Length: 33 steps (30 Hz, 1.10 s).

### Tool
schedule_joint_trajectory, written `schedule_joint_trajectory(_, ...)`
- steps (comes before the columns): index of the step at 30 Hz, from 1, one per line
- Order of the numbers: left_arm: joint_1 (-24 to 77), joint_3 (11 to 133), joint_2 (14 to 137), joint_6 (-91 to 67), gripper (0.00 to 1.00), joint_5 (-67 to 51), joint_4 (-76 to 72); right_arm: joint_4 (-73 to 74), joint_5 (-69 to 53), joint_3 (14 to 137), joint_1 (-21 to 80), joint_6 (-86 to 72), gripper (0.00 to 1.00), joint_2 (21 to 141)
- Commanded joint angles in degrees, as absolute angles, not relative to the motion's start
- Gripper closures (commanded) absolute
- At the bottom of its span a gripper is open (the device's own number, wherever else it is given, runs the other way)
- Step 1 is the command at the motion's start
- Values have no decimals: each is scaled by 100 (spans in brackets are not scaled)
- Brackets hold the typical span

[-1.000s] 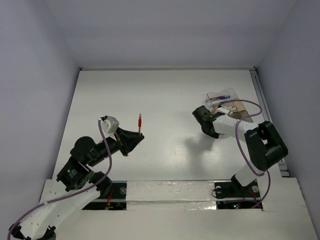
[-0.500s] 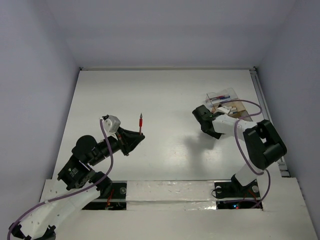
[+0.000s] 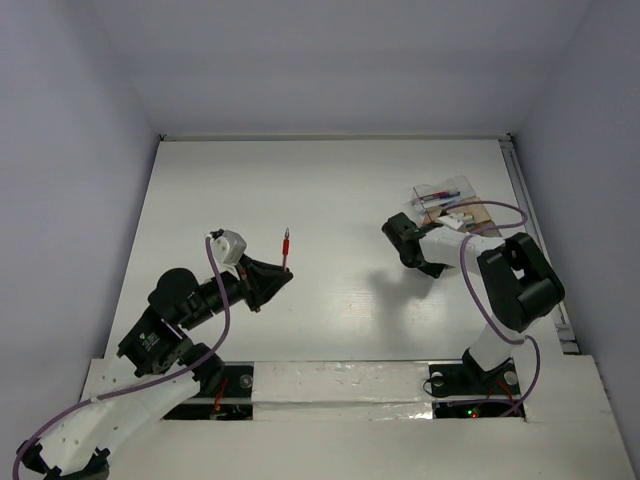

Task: Sort the stationery into containers
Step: Pick up the pen cap from the center of the board.

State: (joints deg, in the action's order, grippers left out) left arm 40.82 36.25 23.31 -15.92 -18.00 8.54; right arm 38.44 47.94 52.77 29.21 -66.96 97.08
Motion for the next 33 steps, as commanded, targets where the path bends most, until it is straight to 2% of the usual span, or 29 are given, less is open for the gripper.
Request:
schedule_joint_trajectory(1, 4113, 3762, 2347, -1573, 100, -1881, 615, 4122, 5019, 5309, 2874, -6979, 51, 9817)
schedule_joint_trajectory(5, 4113, 3753, 2329, -1573, 100, -1881, 615, 3790, 4843, 5247, 2821, -6680, 64, 9765)
schedule_joint_trajectory(6, 4113, 3753, 2329, -1573, 100, -1881, 615, 3710, 4782, 5230, 2821, -6532, 72, 9765)
schedule_joint_trajectory(9, 4113, 3753, 2320, -1582, 100, -1863, 615, 3358, 4483, 5116, 2821, -6285, 79, 9756)
schedule_joint_trajectory(16, 4113, 3753, 2285, -1573, 100, -1723, 624, 2769, 4017, 5281, 3706, -5933, 83, 9747)
schedule_joint_trajectory(20, 4113, 3744, 2285, -1591, 100, -1609, 659, 2515, 3736, 5554, 4148, -5696, 82, 9967)
schedule_joint_trajectory(23, 4113, 3744, 2294, -1600, 100, -1512, 677, 1762, 3200, 5275, 4148, -5318, 77, 9818)
schedule_joint_trajectory(27, 4113, 3744, 2338, -1617, 100, -1441, 694, 1538, 3050, 5106, 4148, -5072, 58, 9685)
schedule_joint_trajectory(33, 4113, 3762, 2391, -1617, 100, -1283, 738, 1503, 3006, 5124, 4148, -4799, 55, 9914)
